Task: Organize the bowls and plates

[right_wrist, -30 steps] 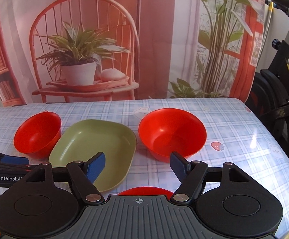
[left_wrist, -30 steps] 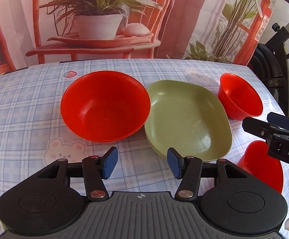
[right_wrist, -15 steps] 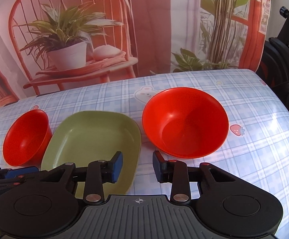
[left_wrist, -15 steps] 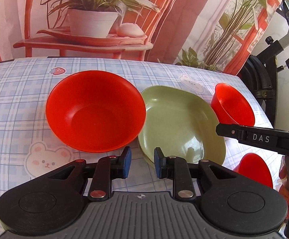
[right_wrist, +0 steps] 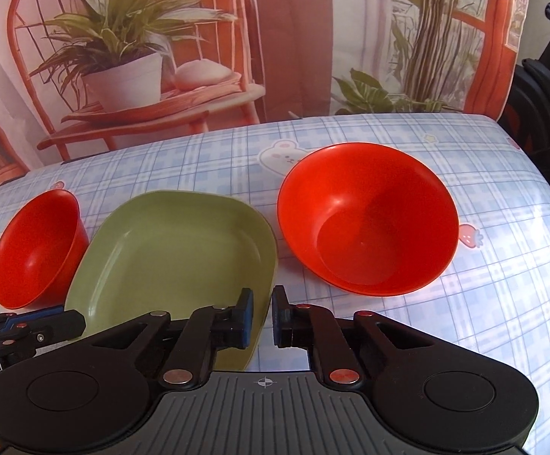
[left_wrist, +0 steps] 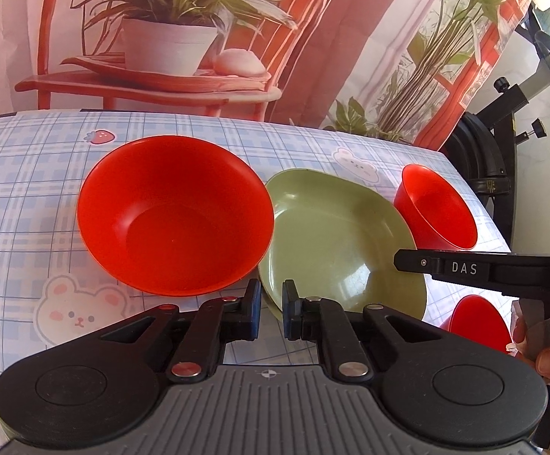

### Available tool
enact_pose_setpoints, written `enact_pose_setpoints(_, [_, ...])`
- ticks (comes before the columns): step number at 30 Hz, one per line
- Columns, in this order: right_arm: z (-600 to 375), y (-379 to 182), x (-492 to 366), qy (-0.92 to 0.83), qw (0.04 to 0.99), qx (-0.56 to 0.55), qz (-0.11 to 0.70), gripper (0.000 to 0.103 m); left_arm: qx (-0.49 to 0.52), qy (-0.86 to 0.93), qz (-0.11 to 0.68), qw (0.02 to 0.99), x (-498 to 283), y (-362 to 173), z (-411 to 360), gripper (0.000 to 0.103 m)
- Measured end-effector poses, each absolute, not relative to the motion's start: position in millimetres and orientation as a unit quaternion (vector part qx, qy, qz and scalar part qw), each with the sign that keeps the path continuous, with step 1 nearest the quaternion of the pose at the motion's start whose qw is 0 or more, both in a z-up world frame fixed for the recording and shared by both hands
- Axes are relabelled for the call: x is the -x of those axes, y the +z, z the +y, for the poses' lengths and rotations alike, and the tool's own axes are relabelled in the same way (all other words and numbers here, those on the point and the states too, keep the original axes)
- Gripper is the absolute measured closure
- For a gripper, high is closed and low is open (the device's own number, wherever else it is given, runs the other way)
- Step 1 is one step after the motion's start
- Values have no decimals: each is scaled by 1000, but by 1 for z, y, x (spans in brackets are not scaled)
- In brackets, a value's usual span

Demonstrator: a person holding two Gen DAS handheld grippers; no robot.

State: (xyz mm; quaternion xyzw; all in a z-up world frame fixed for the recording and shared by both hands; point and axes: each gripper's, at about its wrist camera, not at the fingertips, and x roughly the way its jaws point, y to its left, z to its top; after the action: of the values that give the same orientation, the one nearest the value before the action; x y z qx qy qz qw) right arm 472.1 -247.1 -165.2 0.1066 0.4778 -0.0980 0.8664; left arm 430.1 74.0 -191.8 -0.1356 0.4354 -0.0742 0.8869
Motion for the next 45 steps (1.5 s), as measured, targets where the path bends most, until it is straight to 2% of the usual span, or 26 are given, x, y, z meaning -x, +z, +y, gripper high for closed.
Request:
enact_pose_setpoints(5, [-254,-167,-468,-102,862,-141,477,99,128,-78,439,886,-426,-190,73,91])
enact_pose_setpoints(24, [-246,-114,-419,-110,889,-127,425,99,109,-98,414,898,-393,-150,59,90])
enact_pose_setpoints(35, [-235,-89,-380,-86,900,-160,395,99,100,-99,391,910,-328,-116,60,89])
enact_pose_setpoints(45, [-202,-96,-341,-57,903,-184,384,100,127,-47,386,912,-273,-124,74,89])
